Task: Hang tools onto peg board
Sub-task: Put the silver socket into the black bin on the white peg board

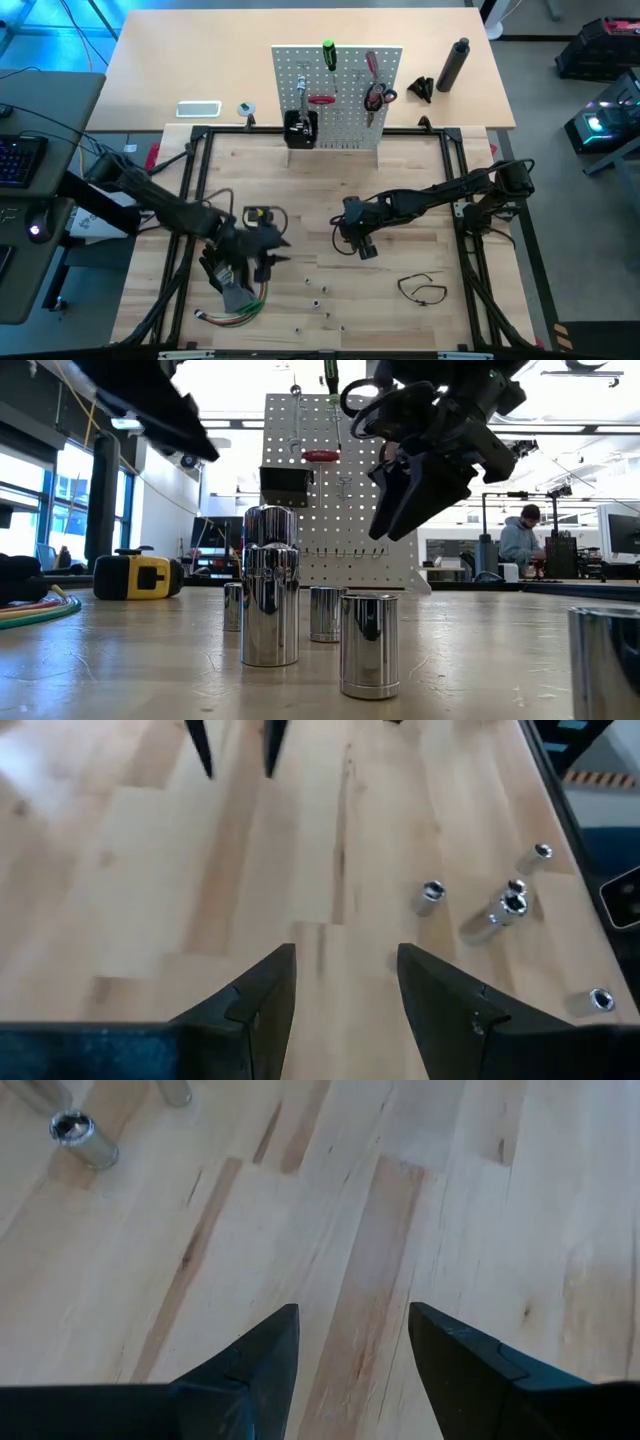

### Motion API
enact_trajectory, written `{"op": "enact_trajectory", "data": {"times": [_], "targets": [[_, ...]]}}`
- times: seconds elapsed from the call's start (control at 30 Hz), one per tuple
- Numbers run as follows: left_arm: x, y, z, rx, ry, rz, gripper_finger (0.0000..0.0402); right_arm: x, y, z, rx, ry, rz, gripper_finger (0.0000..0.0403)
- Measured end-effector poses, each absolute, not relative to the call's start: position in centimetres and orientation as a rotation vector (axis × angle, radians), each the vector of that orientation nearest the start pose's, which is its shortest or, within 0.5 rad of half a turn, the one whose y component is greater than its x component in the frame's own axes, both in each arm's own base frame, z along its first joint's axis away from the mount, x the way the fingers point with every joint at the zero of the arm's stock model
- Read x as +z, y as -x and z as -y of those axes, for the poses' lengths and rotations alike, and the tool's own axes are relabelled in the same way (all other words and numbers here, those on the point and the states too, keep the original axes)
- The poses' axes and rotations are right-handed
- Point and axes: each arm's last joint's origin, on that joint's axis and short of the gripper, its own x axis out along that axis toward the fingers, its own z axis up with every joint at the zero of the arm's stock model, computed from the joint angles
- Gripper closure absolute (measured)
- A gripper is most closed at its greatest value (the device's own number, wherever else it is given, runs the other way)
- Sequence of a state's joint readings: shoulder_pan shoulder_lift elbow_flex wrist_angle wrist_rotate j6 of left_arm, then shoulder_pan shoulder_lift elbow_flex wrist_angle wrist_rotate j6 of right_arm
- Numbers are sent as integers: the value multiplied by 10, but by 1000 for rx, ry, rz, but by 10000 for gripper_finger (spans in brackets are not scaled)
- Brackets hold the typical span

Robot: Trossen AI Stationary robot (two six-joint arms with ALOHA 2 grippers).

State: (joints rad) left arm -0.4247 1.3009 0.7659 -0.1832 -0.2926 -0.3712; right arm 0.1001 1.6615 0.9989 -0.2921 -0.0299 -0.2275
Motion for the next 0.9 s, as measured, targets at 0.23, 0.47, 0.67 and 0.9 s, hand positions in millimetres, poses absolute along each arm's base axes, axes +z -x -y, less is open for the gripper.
{"op": "enact_trajectory", "data": {"times": [0.23, 0.47, 0.67, 0.9], "targets": [[182, -255, 134, -47, 99, -671, 232, 184, -332, -34, 230, 252, -905, 217], [143, -267, 151, -94, 72, -731, 232, 172, -335, -35, 237, 245, -941, 217], [126, -274, 156, -105, 59, -725, 232, 158, -338, -35, 240, 240, -985, 217], [108, -280, 157, -80, 14, -708, 232, 151, -340, -35, 240, 241, -991, 217]]}}
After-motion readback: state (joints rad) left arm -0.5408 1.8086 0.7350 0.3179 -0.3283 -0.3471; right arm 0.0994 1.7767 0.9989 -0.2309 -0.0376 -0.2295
